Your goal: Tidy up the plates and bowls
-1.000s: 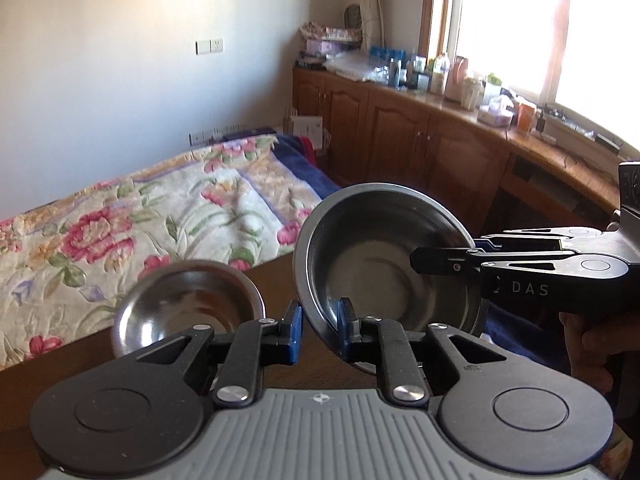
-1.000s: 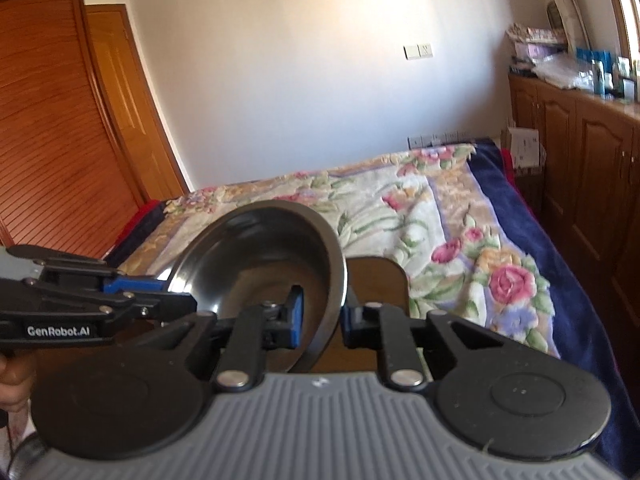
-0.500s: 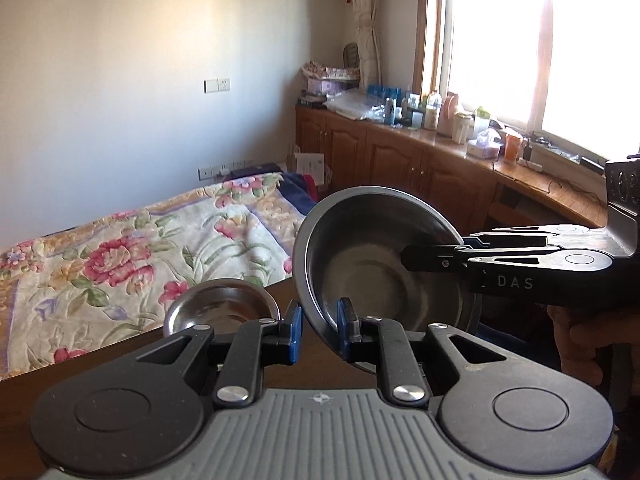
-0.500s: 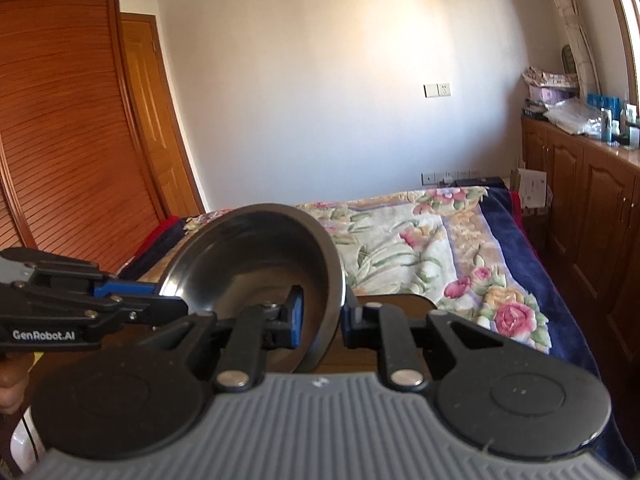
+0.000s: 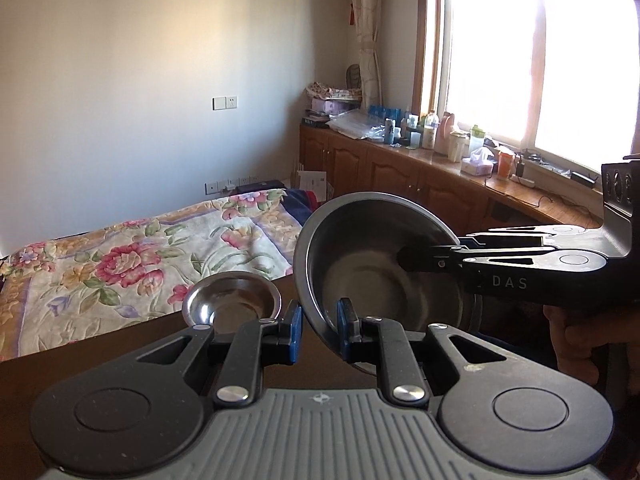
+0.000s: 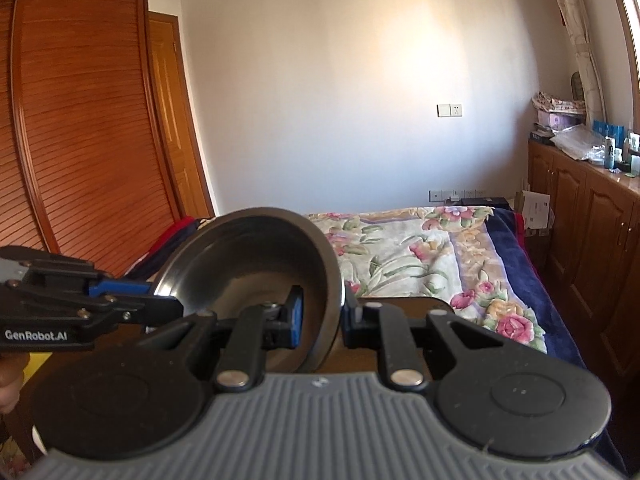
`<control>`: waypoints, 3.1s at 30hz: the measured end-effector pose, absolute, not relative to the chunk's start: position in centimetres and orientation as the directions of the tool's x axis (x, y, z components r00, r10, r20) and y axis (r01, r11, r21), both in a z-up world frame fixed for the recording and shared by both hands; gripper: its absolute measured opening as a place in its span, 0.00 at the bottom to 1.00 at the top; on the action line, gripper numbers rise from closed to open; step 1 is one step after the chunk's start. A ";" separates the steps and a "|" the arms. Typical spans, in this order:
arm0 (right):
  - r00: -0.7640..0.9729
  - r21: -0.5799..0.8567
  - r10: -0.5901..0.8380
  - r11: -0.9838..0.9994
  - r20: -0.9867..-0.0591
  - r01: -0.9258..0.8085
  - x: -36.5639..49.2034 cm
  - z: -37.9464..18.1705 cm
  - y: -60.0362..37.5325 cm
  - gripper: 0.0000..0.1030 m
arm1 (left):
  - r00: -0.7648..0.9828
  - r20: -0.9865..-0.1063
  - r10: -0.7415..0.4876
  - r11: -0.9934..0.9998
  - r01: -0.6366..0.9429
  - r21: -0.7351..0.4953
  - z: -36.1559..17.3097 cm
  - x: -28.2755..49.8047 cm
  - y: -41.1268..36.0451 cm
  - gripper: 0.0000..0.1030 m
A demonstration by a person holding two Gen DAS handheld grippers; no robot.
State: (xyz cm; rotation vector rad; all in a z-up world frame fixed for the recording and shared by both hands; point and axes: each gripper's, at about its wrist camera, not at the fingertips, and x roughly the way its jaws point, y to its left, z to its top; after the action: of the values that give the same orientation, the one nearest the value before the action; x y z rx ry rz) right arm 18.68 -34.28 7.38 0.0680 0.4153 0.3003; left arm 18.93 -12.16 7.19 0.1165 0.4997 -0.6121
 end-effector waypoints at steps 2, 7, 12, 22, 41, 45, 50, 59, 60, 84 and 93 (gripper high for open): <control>0.873 0.122 0.298 0.954 -0.385 -0.272 18.2 7.4 -34.1 0.20 | 0.707 -0.476 -0.523 0.816 0.577 -0.039 7.3 18.2 -11.9 0.19; 0.875 0.108 0.296 0.955 -0.383 -0.275 17.1 7.5 -33.6 0.20 | 0.710 -0.463 -0.531 0.813 0.581 -0.043 7.4 16.6 -11.2 0.19; 0.877 0.101 0.299 0.954 -0.375 -0.282 15.8 7.6 -33.0 0.20 | 0.713 -0.451 -0.537 0.812 0.581 -0.048 7.1 15.0 -10.3 0.19; 0.861 0.113 0.328 0.945 -0.389 -0.308 14.1 6.0 -31.7 0.20 | 0.727 -0.446 -0.522 0.828 0.557 -0.062 5.5 12.2 -8.5 0.19; 0.836 0.195 0.370 0.928 -0.406 -0.316 11.8 0.3 -29.8 0.20 | 0.742 -0.455 -0.492 0.860 0.495 -0.123 -1.4 9.9 -6.2 0.19; 0.841 0.203 0.372 0.927 -0.393 -0.315 11.4 -0.4 -29.3 0.20 | 0.750 -0.448 -0.486 0.866 0.483 -0.131 -1.7 9.6 -5.7 0.19; 0.848 0.216 0.365 0.928 -0.383 -0.302 11.3 -1.4 -28.8 0.20 | 0.761 -0.446 -0.471 0.873 0.474 -0.114 -2.2 9.3 -5.6 0.19; 0.854 0.228 0.344 0.935 -0.391 -0.272 11.8 -3.0 -28.8 0.20 | 0.757 -0.475 -0.448 0.882 0.462 -0.096 -3.8 10.1 -6.7 0.19; 0.855 0.221 0.340 0.937 -0.392 -0.272 11.8 -3.0 -28.7 0.20 | 0.758 -0.478 -0.444 0.883 0.460 -0.090 -3.9 10.1 -6.8 0.19; 0.840 -0.008 0.259 0.954 -0.476 -0.299 12.3 -2.9 -27.0 0.13 | 0.770 -0.478 -0.422 0.895 0.438 -0.084 -4.9 10.5 -6.6 0.19; 0.845 0.014 0.267 0.956 -0.464 -0.294 12.0 -2.6 -27.3 0.14 | 0.769 -0.472 -0.431 0.892 0.442 -0.095 -4.9 10.2 -6.3 0.19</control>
State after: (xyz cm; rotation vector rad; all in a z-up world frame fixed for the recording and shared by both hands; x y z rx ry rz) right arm 11.96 -27.26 -2.61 -0.0587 0.4812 0.2960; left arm 10.21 -6.33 -4.92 0.0221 0.5065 -0.4733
